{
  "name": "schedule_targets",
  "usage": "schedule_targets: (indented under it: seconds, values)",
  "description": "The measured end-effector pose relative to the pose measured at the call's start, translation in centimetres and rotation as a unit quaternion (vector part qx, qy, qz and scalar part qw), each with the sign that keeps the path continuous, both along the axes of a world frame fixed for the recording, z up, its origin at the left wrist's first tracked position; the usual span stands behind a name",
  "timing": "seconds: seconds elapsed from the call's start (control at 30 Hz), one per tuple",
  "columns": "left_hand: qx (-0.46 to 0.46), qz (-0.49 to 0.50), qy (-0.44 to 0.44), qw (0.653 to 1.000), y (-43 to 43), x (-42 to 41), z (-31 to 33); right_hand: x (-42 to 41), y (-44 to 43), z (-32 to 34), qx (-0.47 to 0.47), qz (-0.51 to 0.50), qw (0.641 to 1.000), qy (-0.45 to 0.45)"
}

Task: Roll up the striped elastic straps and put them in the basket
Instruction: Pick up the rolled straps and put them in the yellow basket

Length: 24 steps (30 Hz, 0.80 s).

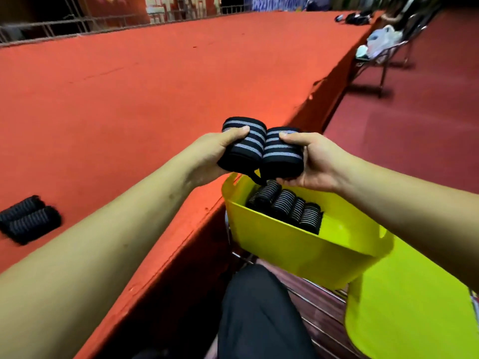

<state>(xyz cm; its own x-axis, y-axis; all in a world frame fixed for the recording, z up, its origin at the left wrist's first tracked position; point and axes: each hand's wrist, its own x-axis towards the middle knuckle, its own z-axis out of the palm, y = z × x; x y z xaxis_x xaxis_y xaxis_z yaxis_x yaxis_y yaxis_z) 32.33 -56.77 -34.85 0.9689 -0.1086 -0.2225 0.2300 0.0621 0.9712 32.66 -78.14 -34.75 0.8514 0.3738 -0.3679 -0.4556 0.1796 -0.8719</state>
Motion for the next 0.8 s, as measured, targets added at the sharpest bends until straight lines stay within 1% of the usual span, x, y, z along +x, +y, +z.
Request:
schedule_targets:
  seconds: [0.1, 0.2, 0.3, 0.37, 0.43, 0.5, 0.63, 0.7, 0.73, 0.8]
  values:
    - [-0.008, -0.045, 0.034, 0.998, -4.7, 1.1, -0.9, 0.7, -3.6, -1.6, -0.067, -0.028, 0.997, 0.018]
    - [0.039, -0.07, 0.07, 0.994, -7.3, 2.3, -2.6, 1.1, -5.9, -3.4, -0.179, -0.024, 0.981, 0.063]
    - [0.131, -0.117, 0.13, 0.976, -8.7, 3.1, -4.8, 1.0, -7.0, -5.9, -0.322, 0.015, 0.938, 0.129]
    - [0.193, -0.153, 0.175, 0.953, -9.4, 3.3, -6.1, 0.8, -7.1, -7.5, -0.38, 0.058, 0.906, 0.176]
    - [0.238, -0.192, 0.206, 0.93, -10.1, 3.3, -7.0, 0.7, -6.8, -9.1, -0.408, 0.093, 0.882, 0.217]
    - [0.264, -0.22, 0.228, 0.911, -10.6, 3.4, -7.8, 0.9, -6.5, -10.4, -0.424, 0.107, 0.867, 0.238]
    - [0.306, -0.246, 0.255, 0.883, -10.6, 4.0, -9.0, 1.5, -5.7, -12.0, -0.404, 0.13, 0.863, 0.272]
    - [0.31, -0.256, 0.267, 0.876, -10.5, 4.3, -9.5, 1.9, -5.6, -12.6, -0.376, 0.144, 0.865, 0.298]
    - [0.307, -0.26, 0.273, 0.874, -10.5, 4.4, -9.7, 2.2, -5.7, -13.1, -0.374, 0.154, 0.86, 0.31]
    - [0.315, -0.278, 0.282, 0.863, -10.1, 5.0, -10.6, 2.7, -6.1, -14.0, -0.414, 0.186, 0.832, 0.319]
